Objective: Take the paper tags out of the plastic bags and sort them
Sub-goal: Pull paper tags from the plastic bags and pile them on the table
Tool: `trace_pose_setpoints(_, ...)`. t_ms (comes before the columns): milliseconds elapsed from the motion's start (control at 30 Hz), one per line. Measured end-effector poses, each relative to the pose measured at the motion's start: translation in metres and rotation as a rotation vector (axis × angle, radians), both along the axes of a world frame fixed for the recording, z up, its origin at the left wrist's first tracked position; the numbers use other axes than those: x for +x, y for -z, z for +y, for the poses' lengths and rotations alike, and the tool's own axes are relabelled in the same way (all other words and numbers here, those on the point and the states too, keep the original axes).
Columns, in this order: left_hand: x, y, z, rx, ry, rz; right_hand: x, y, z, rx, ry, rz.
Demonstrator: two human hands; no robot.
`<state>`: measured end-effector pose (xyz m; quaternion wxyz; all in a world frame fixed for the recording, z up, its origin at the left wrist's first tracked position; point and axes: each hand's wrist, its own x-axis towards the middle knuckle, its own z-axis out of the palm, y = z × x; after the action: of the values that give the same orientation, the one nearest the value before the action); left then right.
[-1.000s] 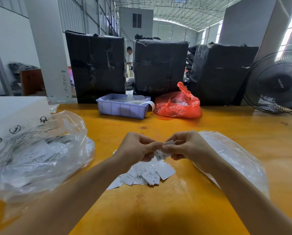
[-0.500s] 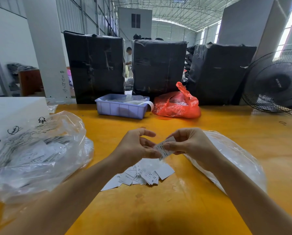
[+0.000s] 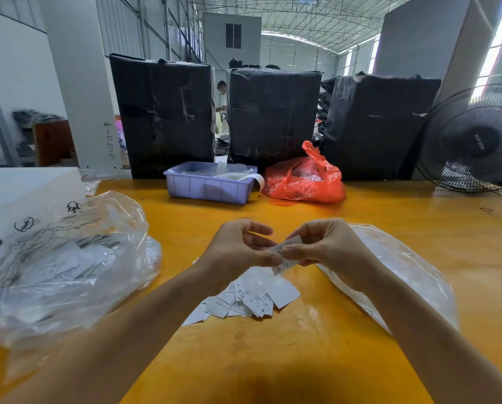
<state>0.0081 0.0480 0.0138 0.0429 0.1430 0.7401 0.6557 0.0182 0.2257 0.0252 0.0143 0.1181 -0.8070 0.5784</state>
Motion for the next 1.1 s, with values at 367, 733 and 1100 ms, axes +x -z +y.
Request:
trace_pose_setpoints(367, 0.0, 0.001, -0.002, -0.045, -0.028, -0.074, 0.002, -0.004, 0.005, -0.043, -0.031, -0.045)
trace_pose_setpoints(733, 0.004, 0.001, 0.002, 0.1, -0.036, -0.276, 0.0, 0.006, -0.009, -0.133, 0.024, -0.01)
trace_pose_setpoints(1100, 0.0, 0.008, 0.006, 0.381, -0.2, -0.337, 0.002, 0.028, -0.029, 0.271, 0.063, 0.24)
